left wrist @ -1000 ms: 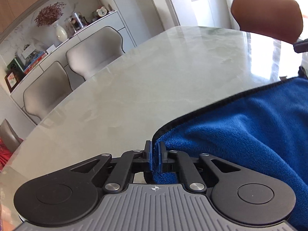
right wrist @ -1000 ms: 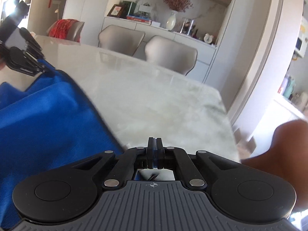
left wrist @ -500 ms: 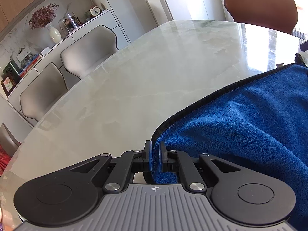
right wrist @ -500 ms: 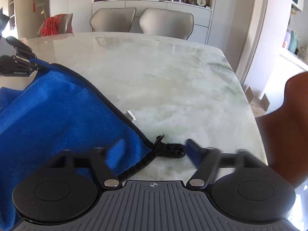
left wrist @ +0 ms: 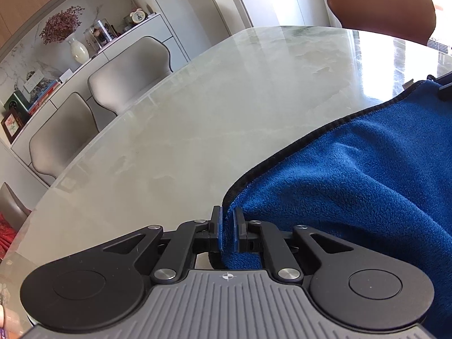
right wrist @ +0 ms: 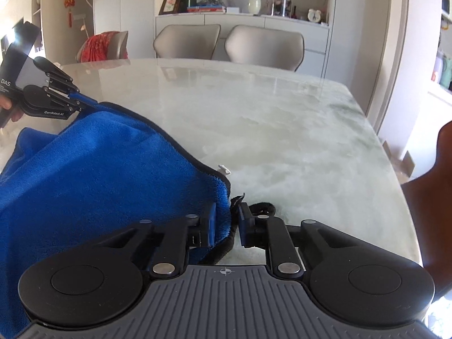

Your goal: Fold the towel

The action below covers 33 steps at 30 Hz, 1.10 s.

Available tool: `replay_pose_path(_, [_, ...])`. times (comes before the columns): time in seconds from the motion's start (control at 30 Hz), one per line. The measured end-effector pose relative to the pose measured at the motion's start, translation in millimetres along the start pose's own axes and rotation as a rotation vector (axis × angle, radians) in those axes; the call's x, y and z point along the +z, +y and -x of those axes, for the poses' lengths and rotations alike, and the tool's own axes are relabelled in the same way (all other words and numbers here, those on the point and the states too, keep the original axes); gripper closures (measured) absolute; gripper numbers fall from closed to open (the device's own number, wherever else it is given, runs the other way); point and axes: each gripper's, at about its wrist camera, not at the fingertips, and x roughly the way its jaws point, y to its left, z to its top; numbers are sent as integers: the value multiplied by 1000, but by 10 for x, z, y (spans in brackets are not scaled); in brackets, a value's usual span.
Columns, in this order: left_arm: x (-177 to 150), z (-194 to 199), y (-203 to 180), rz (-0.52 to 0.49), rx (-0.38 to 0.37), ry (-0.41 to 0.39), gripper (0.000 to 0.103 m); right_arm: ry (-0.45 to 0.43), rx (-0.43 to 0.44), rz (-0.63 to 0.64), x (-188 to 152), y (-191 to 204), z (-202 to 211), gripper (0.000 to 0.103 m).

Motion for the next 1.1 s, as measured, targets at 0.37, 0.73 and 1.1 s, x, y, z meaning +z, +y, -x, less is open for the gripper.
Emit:
replay_pose_path(0.37, [53,146,186,28,77,-15,97,-79,-108,136,709,-130,-230,98])
replay_pose_path(0.73, [186,-78,381,20,126,19,97,-13,-136,216,1100,-238,-1029,98])
replay_pose_path(1.1, [88,-394,358,16,124,68,93,69,-201,231,938,-294,-1393,95])
